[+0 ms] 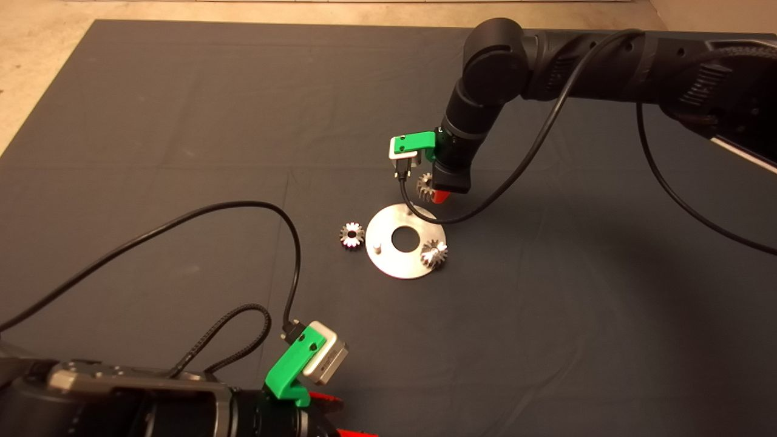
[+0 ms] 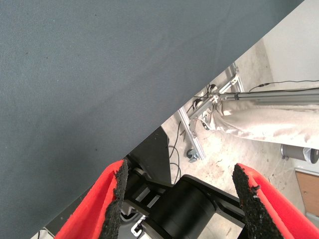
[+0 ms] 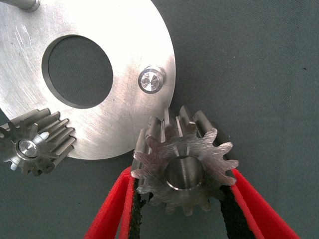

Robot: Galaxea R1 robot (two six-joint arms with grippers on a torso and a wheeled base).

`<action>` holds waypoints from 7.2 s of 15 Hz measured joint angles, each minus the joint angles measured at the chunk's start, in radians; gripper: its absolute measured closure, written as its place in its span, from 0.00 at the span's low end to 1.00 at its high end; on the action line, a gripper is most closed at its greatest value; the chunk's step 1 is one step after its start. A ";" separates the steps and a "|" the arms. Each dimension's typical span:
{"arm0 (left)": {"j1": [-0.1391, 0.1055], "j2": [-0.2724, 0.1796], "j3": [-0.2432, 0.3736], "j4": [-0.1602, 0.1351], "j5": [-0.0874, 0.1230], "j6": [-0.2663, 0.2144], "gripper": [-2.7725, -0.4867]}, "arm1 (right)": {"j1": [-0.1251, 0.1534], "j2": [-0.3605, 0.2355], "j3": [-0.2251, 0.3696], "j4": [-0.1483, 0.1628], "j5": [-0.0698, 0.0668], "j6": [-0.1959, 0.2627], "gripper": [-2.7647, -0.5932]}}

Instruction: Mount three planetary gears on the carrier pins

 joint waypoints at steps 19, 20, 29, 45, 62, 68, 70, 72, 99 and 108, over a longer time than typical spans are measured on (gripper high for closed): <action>0.000 -0.006 0.000 0.000 -0.015 0.002 0.57 | -0.027 0.009 0.042 0.000 0.037 0.005 0.82; 0.000 -0.006 0.000 0.000 -0.015 0.002 0.57 | -0.027 0.009 0.042 0.000 0.037 0.004 0.82; 0.000 -0.008 0.000 0.000 -0.015 0.004 0.57 | -0.044 0.020 0.042 0.000 0.075 0.004 0.82; 0.000 -0.033 0.000 0.000 -0.027 0.005 0.57 | -0.043 0.019 0.021 -0.001 0.070 0.003 0.82; 0.000 -0.069 0.000 0.000 -0.037 0.005 0.57 | -0.042 0.020 0.021 0.000 0.061 0.003 0.82; 0.000 -0.069 0.000 0.000 -0.037 0.005 0.57 | -0.042 0.019 0.021 -0.001 0.059 0.003 0.82; 0.000 -0.069 0.000 0.000 -0.037 0.005 0.57 | -0.042 0.019 0.021 -0.001 0.059 0.003 0.82; 0.000 -0.069 0.000 0.000 -0.037 0.005 0.57 | -0.042 0.019 0.021 -0.001 0.059 0.003 0.82; 0.000 -0.096 0.000 0.000 -0.060 0.006 0.57 | -0.059 0.016 0.014 -0.052 0.060 -0.020 0.82; 0.000 -0.097 0.000 0.000 -0.065 0.006 0.57 | -0.059 0.016 0.012 -0.052 0.052 -0.024 0.82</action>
